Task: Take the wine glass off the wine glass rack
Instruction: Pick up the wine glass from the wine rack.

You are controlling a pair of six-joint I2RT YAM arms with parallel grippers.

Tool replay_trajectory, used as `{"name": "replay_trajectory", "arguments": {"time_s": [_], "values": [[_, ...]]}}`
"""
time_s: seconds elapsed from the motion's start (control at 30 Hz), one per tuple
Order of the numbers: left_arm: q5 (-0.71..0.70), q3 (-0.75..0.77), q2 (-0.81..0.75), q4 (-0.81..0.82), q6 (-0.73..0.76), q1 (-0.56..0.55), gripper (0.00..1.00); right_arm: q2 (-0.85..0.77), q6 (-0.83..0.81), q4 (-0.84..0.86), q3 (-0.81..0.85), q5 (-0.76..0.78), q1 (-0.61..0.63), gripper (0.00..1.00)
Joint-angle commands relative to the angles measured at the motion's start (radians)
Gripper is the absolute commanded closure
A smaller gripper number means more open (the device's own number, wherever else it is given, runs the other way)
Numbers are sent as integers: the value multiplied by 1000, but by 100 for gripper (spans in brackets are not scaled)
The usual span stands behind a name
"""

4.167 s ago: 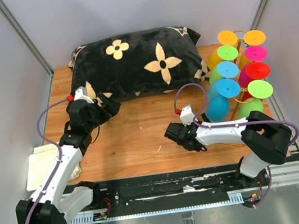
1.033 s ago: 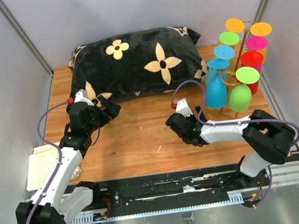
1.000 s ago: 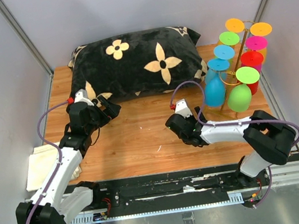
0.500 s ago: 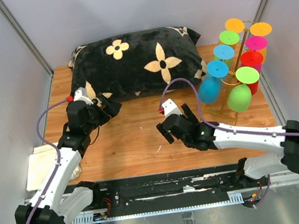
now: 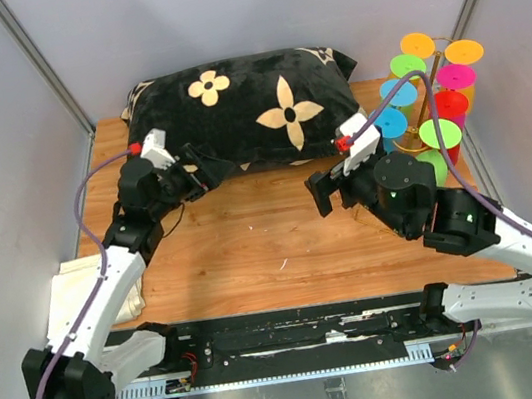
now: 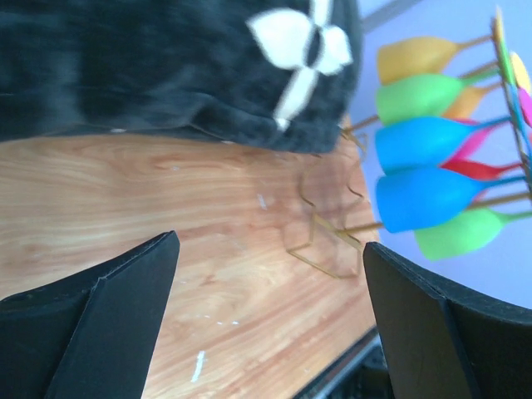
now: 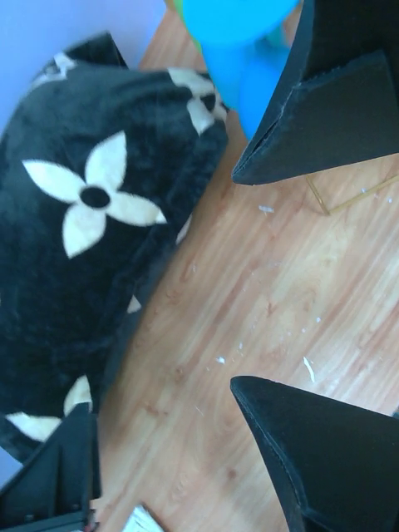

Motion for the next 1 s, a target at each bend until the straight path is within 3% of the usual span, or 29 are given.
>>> {"name": "replay_trajectory", "arguments": {"time_s": [0.0,0.17,0.37,0.63,0.97], "values": [[40,112,84,71,-10,-115,3,33,-88,-142,122,139,-20,2],[8,219,187,121,-34,-233,3,12,-160,-175,238,220,-95,2],[-13,364,343,220,-81,-352,4,11,-148,-257,306,161,-337,2],[-21,639,587,227,-82,-488,7,-8,-104,-267,306,164,-594,2],[-14,782,749,235,-110,-566,14,-115,-95,-194,200,162,-634,2]]}}
